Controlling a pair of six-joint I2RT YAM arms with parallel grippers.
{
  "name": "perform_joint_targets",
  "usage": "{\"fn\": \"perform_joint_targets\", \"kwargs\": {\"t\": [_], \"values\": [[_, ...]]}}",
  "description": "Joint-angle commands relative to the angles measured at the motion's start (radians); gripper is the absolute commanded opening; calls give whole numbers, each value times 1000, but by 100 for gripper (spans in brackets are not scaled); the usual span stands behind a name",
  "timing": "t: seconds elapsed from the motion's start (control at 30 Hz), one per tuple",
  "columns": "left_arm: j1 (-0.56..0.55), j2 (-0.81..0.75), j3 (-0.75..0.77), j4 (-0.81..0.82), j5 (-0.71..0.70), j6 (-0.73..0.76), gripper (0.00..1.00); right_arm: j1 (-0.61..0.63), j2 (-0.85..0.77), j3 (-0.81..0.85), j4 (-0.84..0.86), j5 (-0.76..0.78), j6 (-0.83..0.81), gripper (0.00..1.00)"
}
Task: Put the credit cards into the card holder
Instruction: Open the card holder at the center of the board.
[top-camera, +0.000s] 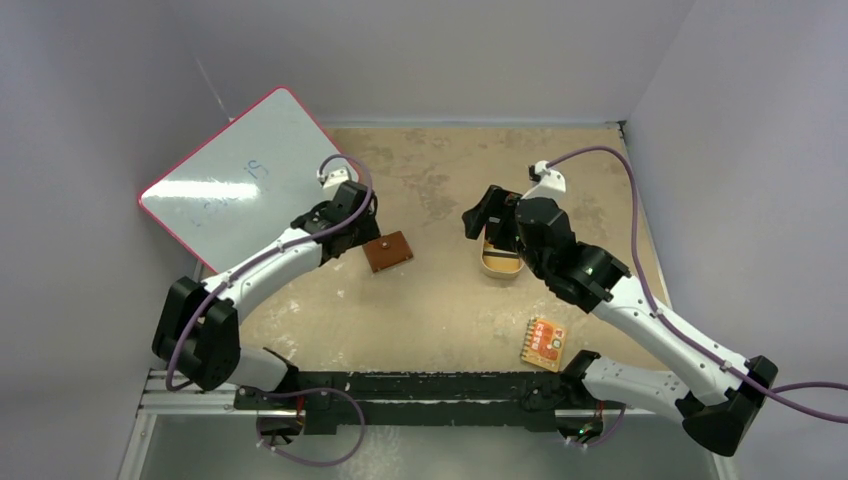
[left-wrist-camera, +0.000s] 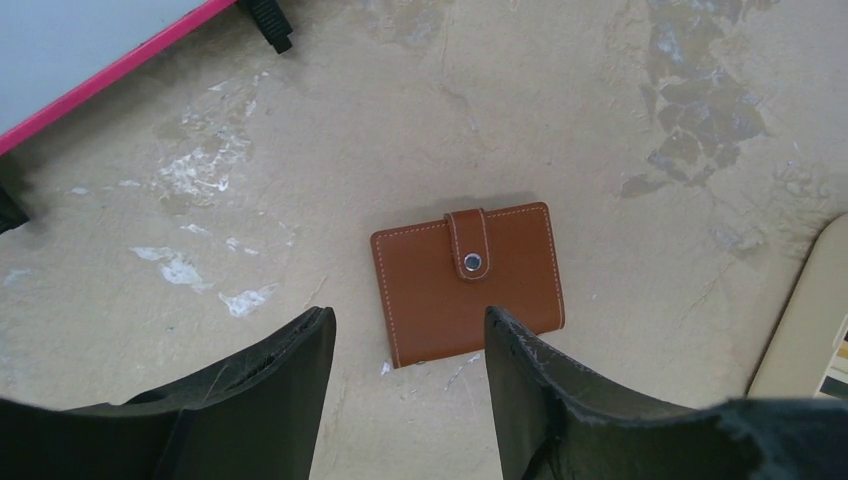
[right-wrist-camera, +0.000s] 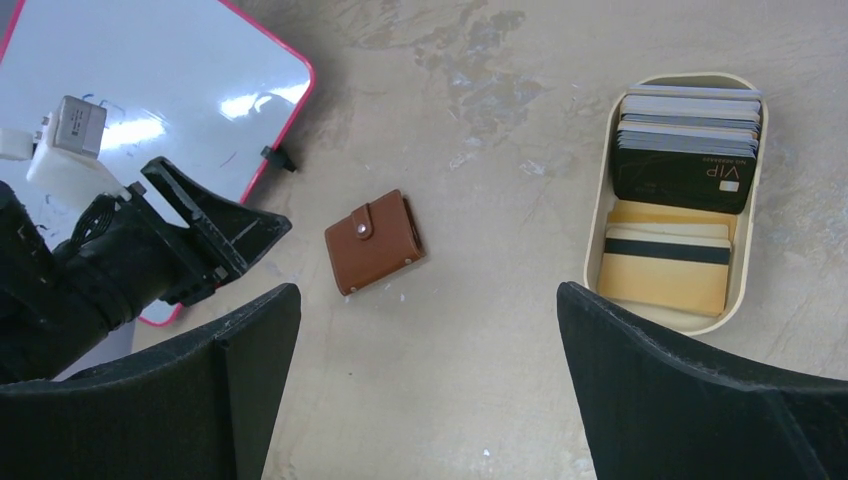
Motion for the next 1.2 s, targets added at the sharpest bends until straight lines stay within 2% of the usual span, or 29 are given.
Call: {"fn": "perform_joint_targets", "kwargs": {"t": [0.0, 0.27, 0.57, 0.67, 0.73, 0.83, 0.9, 0.93, 0.97, 1.17], "values": [[4, 20, -18, 87, 20, -36, 55, -4, -6, 14, 42, -12, -28, 99], [4, 105, -98, 150, 48, -74, 52, -4, -22, -13, 43, -14, -8, 99], [4, 186, -170, 327, 130, -77, 52, -4, -4, -9, 2, -23, 3, 99], [4, 216, -168, 353, 146, -67, 48, -5, 0, -11, -2, -16, 1, 99], [4, 234, -162, 351, 140, -58, 41, -4, 2, -14, -9, -8, 2, 99], [4, 248, -146, 345, 138, -27, 23, -4, 6, -22, -18, 3, 4, 99], [4, 242, -132, 340, 181, 12, 7, -4, 9, -25, -20, -1, 3, 99], [4, 232, -127, 341, 203, 33, 3, -4, 12, -25, -19, -4, 1, 99], [4, 221, -124, 342, 230, 48, 0, -4, 16, -24, -20, -8, -3, 99], [4, 118, -124, 333, 422, 91, 0, -5, 66, -7, -36, -46, -61, 99]]}}
